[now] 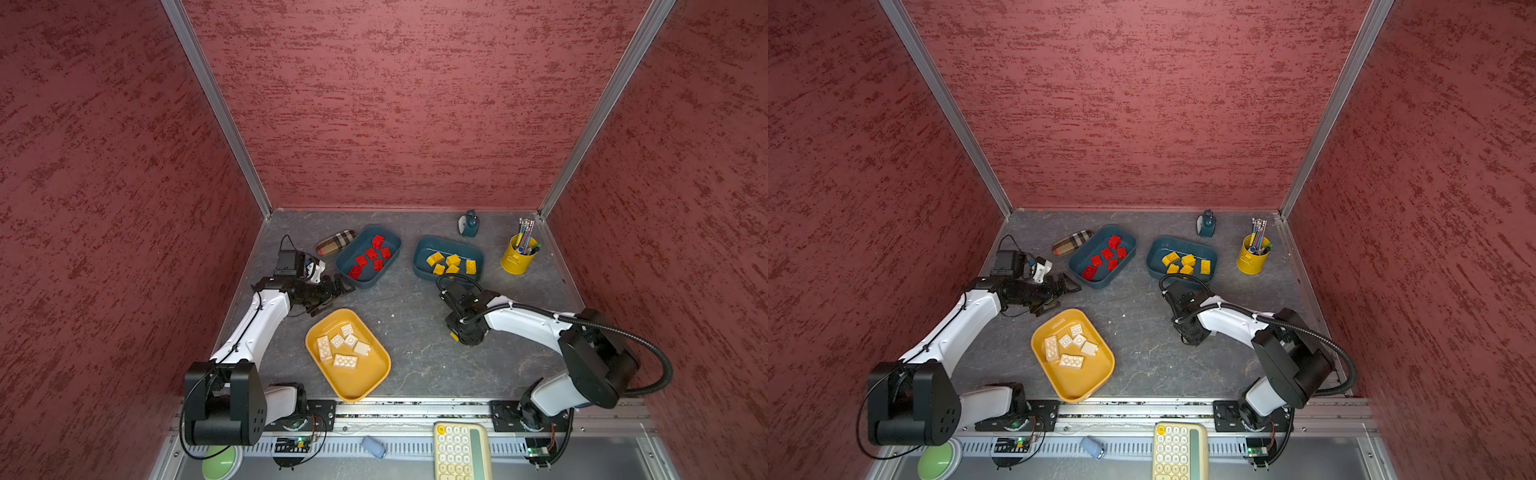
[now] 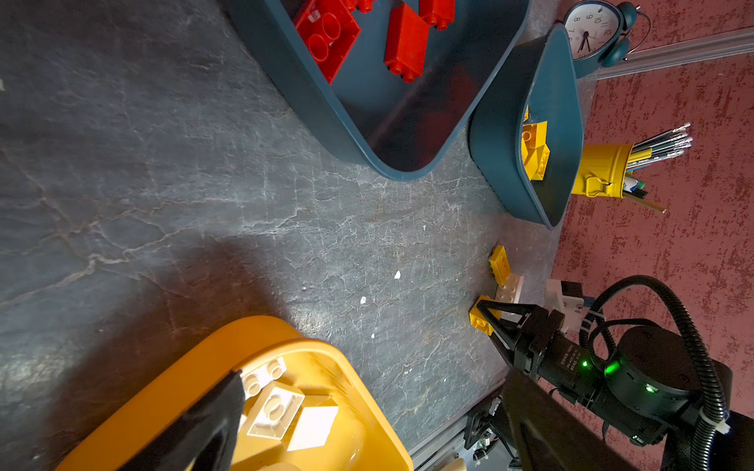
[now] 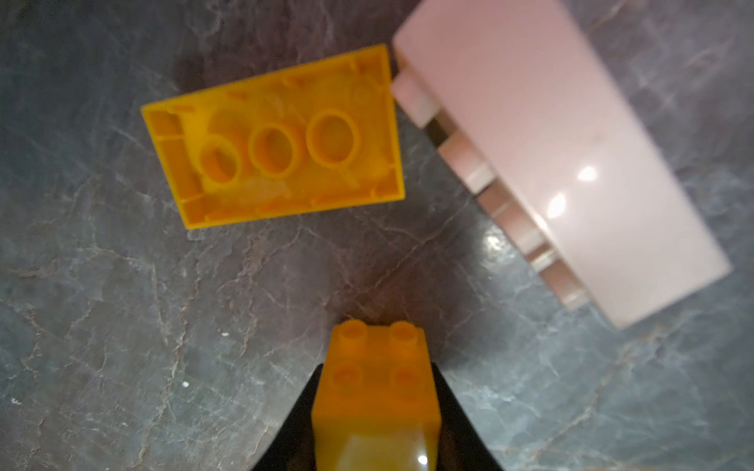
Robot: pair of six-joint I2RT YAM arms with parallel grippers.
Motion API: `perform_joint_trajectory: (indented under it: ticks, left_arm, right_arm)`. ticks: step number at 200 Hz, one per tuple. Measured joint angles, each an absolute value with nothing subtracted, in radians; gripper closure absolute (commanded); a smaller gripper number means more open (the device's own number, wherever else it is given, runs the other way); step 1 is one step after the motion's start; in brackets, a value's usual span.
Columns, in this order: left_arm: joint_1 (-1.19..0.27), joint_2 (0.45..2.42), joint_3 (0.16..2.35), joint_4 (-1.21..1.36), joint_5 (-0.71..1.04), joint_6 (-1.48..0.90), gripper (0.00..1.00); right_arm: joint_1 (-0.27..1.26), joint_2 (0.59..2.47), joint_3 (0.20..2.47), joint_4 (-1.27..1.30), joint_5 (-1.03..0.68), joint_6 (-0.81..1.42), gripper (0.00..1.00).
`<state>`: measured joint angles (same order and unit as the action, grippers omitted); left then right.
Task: Sort the legos into containers by color
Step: 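Move the right gripper back to the pile and grasp a yellow 2x2 brick, then carry the yellow brick with the right gripper and release it into the yellow-brick tub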
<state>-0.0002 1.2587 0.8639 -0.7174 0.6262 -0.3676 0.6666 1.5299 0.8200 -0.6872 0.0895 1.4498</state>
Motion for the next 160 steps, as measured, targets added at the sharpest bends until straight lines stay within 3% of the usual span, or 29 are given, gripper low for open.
perform_joint_trajectory:
  ticks: [51,83,160]
  left_arm:
    - [-0.001,1.259,0.864,-0.719,0.624,-0.365,0.01]
    - [-0.001,1.259,0.864,-0.728,0.617,-0.365,0.01]
    - [-0.001,1.259,0.878,-0.738,0.598,-0.367,0.01]
  right_arm:
    - [0.695,1.528,0.941,-0.727,0.130,1.259,0.76]
    - [0.809,1.530,1.061,-0.639,0.138,1.027,0.75]
    - [1.041,1.596,1.126,-0.395,-0.071,0.622,0.74]
